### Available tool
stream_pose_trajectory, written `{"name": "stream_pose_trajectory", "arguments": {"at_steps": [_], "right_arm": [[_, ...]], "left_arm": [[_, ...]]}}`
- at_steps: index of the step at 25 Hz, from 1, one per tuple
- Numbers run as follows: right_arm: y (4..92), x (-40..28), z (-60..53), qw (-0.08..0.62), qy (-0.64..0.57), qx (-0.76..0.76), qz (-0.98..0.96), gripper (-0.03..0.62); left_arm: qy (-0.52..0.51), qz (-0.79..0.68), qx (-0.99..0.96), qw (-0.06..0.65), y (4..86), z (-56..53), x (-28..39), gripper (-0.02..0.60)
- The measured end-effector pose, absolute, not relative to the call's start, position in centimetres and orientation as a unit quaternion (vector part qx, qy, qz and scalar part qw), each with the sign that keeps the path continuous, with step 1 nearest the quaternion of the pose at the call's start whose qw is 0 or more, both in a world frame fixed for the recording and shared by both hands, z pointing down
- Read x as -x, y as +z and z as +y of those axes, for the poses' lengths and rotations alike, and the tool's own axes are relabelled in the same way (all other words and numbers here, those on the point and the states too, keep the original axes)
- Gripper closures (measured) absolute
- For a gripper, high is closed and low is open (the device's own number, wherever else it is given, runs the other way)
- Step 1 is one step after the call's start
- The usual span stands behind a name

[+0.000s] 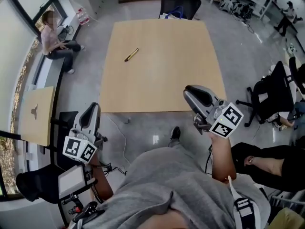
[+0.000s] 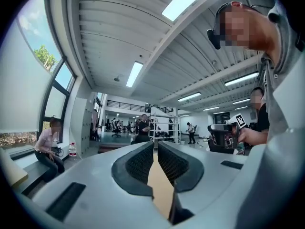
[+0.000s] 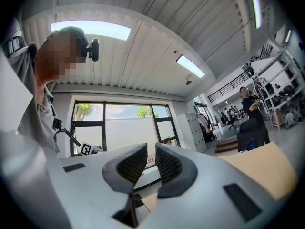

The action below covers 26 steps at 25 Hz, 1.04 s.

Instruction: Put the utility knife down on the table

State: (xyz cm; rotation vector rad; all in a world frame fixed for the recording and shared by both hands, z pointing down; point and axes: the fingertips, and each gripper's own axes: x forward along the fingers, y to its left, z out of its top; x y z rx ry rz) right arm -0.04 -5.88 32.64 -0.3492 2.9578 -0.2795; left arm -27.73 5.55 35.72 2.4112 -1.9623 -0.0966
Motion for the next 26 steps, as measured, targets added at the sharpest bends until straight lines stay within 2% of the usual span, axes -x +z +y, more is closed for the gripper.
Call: {"name": "stream_pose_trajectory", "arguments": {"at_steps": [4,10,20,26], "right_arm": [[32.4,-1.6,-2.2,0.062,-0.093,0.134,0.985,0.562],[31.9,-3.3,1.3,0.059,-0.082,0.159,0.982,0.563],[31.5,-2.7,0.7,0.057,-0.074,0.152,0.984,0.563],[33.2,-4.7,0.1,0.078,-0.065,0.164,0.981,0.563]], "left_arm": [[-0.034,-0.624,-0.78,0.032,36.2,8.8,27.1,0.548],[-0.044,-0.607,-0.793,0.032,36.7,10.7,26.3,0.548],[-0.05,-0.612,-0.788,0.037,37.5,10.8,26.4,0.548],[-0.037,-0.59,-0.806,0.019,39.0,8.6,24.1,0.548]]}}
